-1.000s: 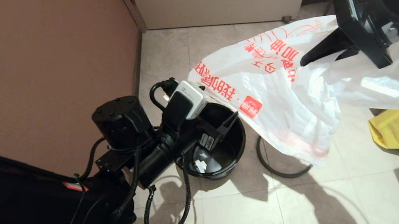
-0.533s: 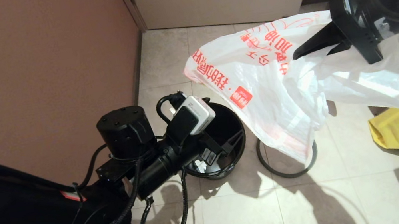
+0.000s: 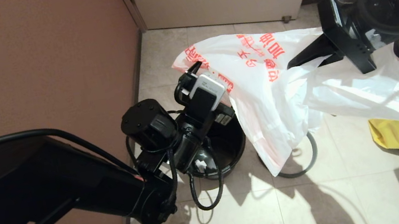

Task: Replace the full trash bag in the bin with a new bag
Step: Put the new garbage bag on the trash can

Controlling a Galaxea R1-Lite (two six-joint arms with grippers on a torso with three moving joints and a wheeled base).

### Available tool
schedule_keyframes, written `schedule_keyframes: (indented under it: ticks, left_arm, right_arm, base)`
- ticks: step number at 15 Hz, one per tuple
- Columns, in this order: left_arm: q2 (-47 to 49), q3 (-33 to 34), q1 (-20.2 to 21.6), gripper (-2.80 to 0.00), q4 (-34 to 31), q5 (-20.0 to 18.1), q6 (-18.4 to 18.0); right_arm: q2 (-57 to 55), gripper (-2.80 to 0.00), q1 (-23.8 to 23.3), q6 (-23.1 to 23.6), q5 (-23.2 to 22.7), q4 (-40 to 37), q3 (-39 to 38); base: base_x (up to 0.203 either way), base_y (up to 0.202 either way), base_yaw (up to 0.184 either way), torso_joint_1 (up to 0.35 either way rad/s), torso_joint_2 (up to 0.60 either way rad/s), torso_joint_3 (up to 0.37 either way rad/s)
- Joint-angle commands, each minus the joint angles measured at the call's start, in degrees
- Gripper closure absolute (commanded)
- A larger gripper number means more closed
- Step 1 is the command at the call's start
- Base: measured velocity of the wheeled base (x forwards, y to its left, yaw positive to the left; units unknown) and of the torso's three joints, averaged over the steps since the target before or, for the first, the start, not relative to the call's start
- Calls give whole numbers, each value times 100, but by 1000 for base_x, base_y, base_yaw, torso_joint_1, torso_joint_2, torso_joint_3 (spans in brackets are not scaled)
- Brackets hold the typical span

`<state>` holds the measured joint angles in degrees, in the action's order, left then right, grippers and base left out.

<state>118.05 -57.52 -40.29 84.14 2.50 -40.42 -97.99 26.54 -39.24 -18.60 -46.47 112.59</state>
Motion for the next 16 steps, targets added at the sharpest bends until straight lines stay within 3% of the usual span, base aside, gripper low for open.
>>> schedule_keyframes:
  ticks: [1,3,13,14,16]
  left_arm:
    - [-117,103,-7,-280,71,48,-48]
    - [-290,326,-40,-280,56,57,-142]
    - [-226,154,-102,-280,4,401,-102]
    - [-230,145,-104,0,7,391,-93]
    - [-288,183,-214,0,17,390,-80]
  right_arm:
    - [-27,0,-133,-22,-12,-29,0]
    - [-19,0,-246,-47,-29,-29,0]
    - [25,0,-237,-136,-100,-925,0]
    - [9,0,-237,-132,-100,-943,0]
    - [-36,0,-237,-119,-104,-943,0]
  base:
    - [0,0,0,0,0,0]
    - [0,0,0,0,0,0]
    - [0,0,0,0,0,0]
    - [0,0,0,0,0,0]
    - [0,0,0,0,0,0]
